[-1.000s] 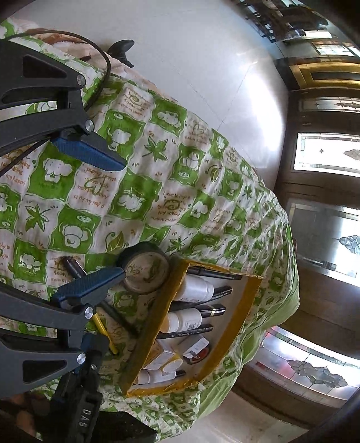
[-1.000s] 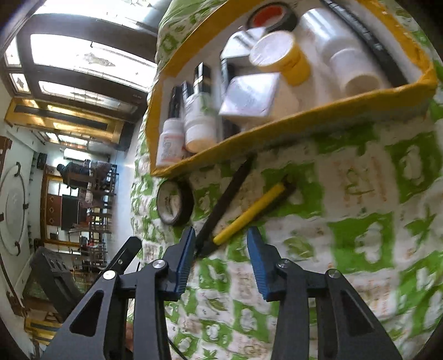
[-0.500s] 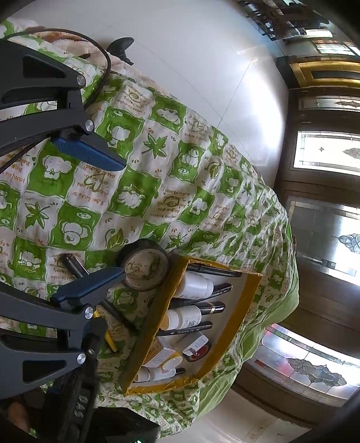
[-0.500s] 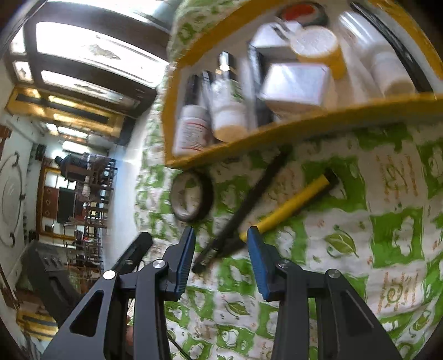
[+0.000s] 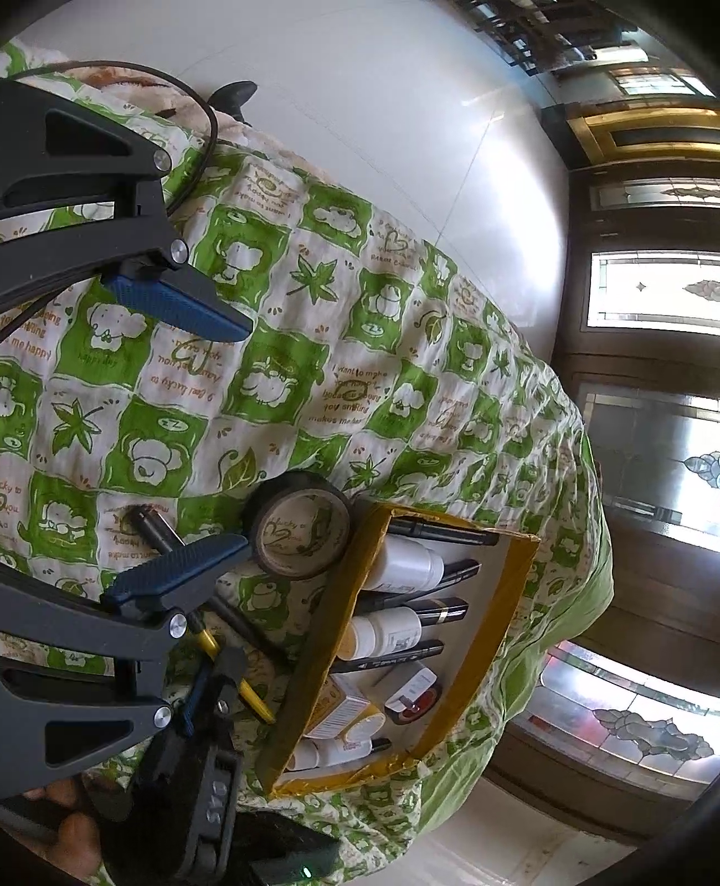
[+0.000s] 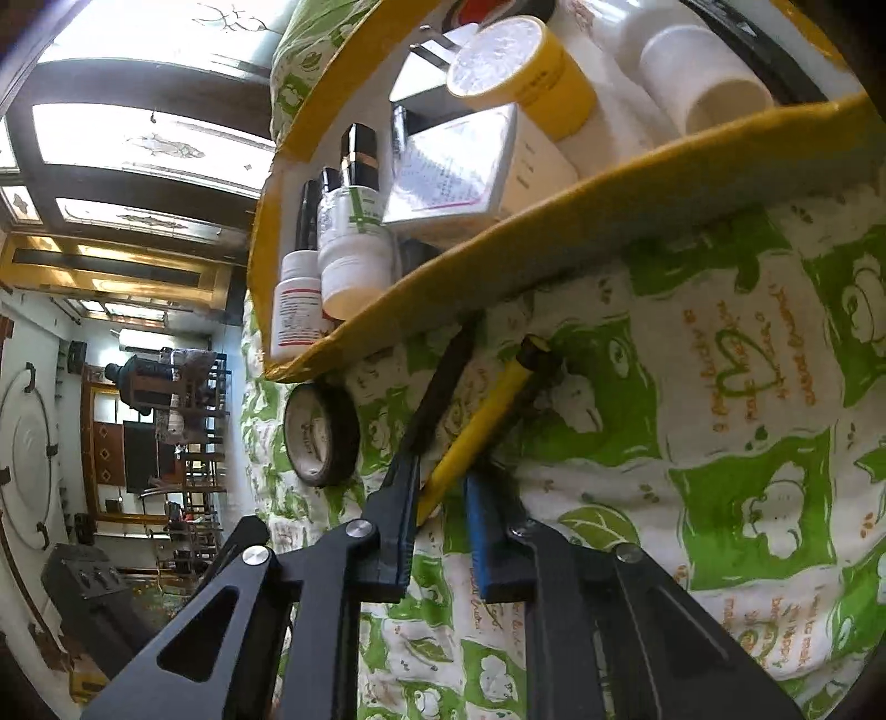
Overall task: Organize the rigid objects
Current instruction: 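Move the left tool to the clear tape roll while the right tool approaches the yellow pen, then grasp the tape roll with the left tool while the right tool grasps the yellow pen, then carry the tape roll and yellow pen over the tray and lower them with both tools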
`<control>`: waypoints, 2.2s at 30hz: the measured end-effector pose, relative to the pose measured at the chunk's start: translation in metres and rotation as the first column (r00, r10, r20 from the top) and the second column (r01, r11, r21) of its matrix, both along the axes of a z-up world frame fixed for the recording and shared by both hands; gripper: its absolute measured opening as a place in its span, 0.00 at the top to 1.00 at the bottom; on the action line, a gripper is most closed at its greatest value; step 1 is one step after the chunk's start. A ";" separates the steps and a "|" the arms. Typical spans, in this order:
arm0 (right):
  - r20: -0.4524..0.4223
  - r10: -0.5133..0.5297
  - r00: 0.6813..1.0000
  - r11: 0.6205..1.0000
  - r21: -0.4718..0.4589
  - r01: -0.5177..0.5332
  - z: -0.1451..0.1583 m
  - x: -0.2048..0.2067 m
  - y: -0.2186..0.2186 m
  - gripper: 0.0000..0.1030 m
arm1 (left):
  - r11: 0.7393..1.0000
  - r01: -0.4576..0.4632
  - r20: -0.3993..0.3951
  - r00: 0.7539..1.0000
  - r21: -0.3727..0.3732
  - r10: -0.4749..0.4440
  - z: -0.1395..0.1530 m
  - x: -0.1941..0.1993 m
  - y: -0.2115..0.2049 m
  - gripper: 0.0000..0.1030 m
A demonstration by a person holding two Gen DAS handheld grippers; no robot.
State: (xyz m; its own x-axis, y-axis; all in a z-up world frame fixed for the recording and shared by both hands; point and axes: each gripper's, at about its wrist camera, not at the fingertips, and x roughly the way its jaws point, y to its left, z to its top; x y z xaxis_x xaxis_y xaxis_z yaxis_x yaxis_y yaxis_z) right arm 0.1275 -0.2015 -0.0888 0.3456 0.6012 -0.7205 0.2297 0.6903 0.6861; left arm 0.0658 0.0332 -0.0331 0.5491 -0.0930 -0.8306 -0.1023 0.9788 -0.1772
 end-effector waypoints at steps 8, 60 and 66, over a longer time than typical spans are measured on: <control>0.199 0.083 0.977 0.971 -0.235 -0.035 0.071 -0.010 0.003 0.92 | 1.000 0.005 -0.010 1.000 0.009 -0.005 -0.002 0.001 -0.001 0.27; 0.356 0.021 0.934 0.948 -0.304 0.095 0.136 -0.014 -0.050 0.92 | 0.970 0.243 0.116 0.963 0.007 -0.242 0.043 0.057 -0.063 0.40; 0.378 -0.031 0.925 0.928 -0.333 0.168 0.154 0.000 -0.089 0.92 | 0.965 0.260 0.111 0.959 0.031 -0.262 0.045 0.087 -0.076 0.40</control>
